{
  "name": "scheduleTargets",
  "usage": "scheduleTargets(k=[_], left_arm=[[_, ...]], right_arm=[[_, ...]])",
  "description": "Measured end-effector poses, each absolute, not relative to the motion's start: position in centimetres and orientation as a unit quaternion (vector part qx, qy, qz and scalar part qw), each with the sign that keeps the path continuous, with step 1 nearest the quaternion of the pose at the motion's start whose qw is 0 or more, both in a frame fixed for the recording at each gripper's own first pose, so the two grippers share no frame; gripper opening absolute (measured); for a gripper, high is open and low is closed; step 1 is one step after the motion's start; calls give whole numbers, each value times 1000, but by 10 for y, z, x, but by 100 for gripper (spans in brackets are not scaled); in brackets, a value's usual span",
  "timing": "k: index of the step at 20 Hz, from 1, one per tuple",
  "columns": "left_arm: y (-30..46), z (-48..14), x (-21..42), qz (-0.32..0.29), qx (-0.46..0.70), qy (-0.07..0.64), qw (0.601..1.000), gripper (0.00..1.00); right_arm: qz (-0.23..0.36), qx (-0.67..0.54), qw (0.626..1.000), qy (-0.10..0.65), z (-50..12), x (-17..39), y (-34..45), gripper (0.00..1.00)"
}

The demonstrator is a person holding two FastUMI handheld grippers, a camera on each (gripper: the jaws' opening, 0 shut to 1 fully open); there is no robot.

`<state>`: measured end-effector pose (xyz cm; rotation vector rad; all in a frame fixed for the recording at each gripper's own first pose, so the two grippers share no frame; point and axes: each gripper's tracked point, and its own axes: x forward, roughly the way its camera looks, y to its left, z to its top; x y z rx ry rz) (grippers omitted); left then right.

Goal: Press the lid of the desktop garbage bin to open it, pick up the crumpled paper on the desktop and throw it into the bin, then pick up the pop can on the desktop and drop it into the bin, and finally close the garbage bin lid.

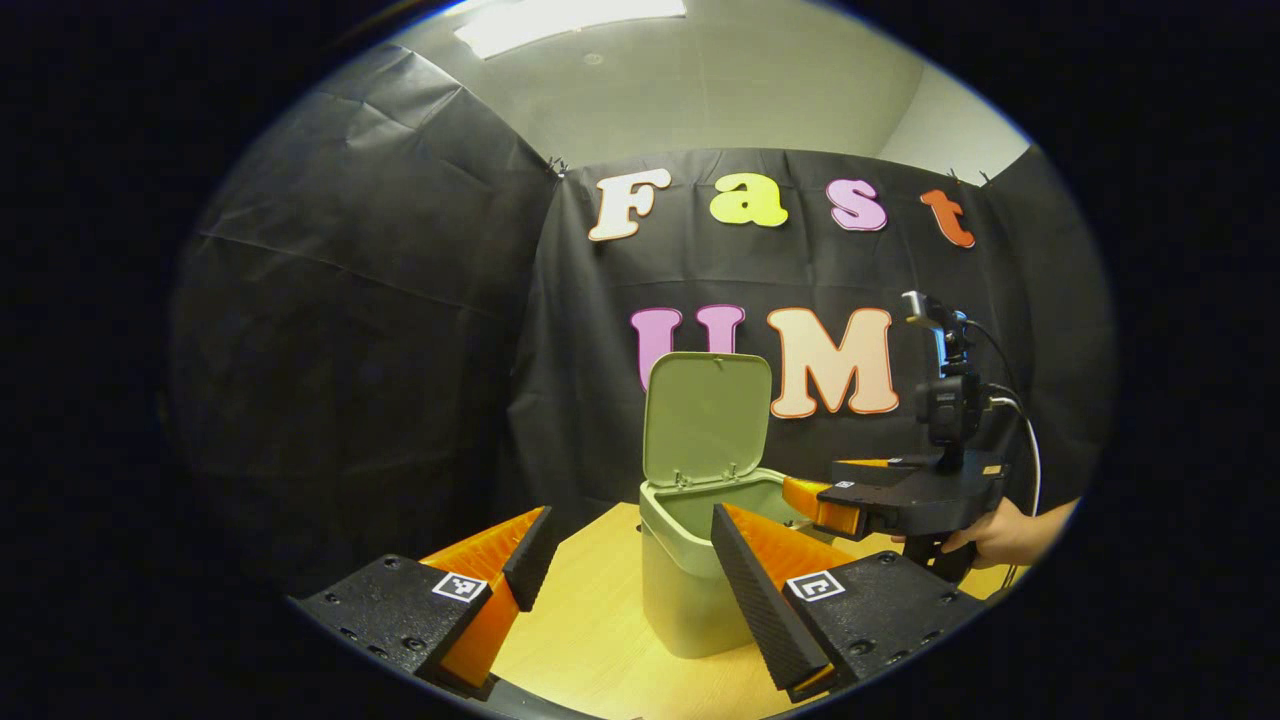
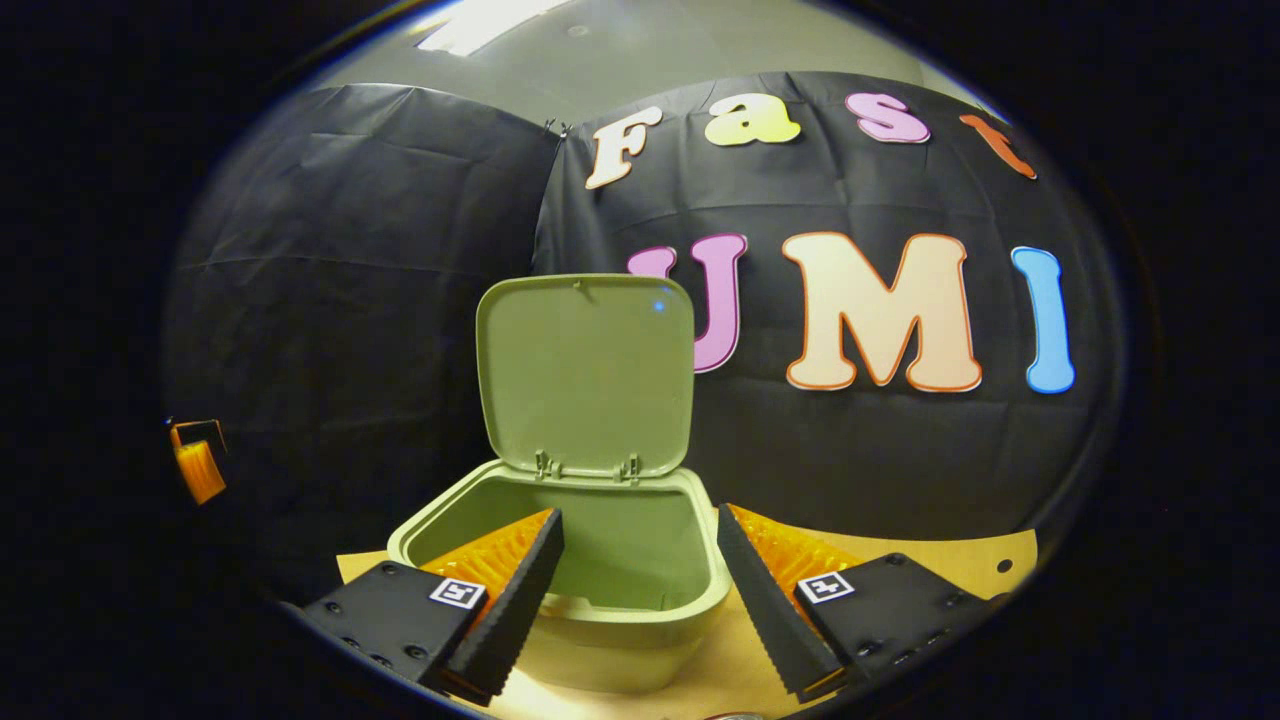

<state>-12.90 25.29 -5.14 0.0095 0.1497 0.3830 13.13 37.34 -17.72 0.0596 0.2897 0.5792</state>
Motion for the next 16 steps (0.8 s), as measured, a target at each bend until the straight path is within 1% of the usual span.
scheduleTargets(k=[1, 2, 3, 4, 5, 6, 7, 8, 9, 11, 12, 16], left_arm=[[248, -52, -123, 184, 4, 74, 980, 93], [242, -54, -118, 177, 2, 73, 981, 93], [235, -55, -112, 169, 0, 72, 983, 91], [227, -56, -105, 160, -2, 71, 985, 93], [218, -57, -99, 150, -3, 71, 986, 90], [209, -59, -94, 139, -3, 71, 988, 93], [200, -60, -88, 130, -4, 70, 989, 91], [191, -62, -81, 120, -7, 70, 990, 91], [180, -64, -74, 108, -10, 72, 992, 93], [159, -71, -63, 88, -16, 77, 993, 93], [150, -74, -58, 79, -17, 78, 994, 91], [108, -89, -40, 39, -21, 87, 995, 93]], right_arm=[[277, 25, 952, 129, -167, 128, 362, 99], [270, 20, 955, 118, -158, 124, 350, 98], [265, 18, 958, 110, -151, 122, 337, 100], [256, 15, 961, 103, -144, 120, 323, 98], [248, 13, 964, 97, -138, 119, 308, 98], [240, 12, 966, 92, -132, 116, 292, 96], [232, 10, 969, 89, -127, 114, 277, 96], [222, 7, 971, 86, -122, 113, 259, 100], [211, 3, 974, 83, -118, 111, 241, 98], [186, -6, 980, 78, -111, 108, 203, 98], [173, -9, 982, 78, -109, 107, 183, 98], [120, -11, 988, 92, -111, 98, 109, 98]])
